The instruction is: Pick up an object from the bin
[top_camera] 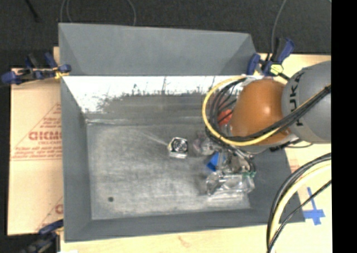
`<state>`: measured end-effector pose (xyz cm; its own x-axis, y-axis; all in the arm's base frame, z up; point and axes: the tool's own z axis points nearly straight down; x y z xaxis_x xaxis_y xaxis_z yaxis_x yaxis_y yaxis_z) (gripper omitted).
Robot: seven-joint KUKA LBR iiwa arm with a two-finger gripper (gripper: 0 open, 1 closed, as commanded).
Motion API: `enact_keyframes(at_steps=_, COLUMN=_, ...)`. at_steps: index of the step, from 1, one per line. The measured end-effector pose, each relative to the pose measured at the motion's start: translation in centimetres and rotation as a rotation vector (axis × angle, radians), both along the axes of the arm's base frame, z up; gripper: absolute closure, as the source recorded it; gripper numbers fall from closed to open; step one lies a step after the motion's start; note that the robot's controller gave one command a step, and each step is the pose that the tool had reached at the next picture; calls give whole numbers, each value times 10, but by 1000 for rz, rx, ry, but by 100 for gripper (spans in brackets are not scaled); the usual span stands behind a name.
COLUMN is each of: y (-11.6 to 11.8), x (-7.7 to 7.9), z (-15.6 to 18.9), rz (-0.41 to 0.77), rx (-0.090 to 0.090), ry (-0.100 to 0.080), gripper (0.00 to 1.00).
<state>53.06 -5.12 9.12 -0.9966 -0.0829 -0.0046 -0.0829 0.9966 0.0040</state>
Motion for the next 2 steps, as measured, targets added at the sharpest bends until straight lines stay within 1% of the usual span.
enact_keyframes(at_steps=1, y=-7, x=-3, z=-4, rz=-18, rx=11, ry=-9, gripper=0)
enact_keyframes(at_steps=2, y=-6, x=-5, z=-6, rz=51, rx=15, ry=-4, gripper=0)
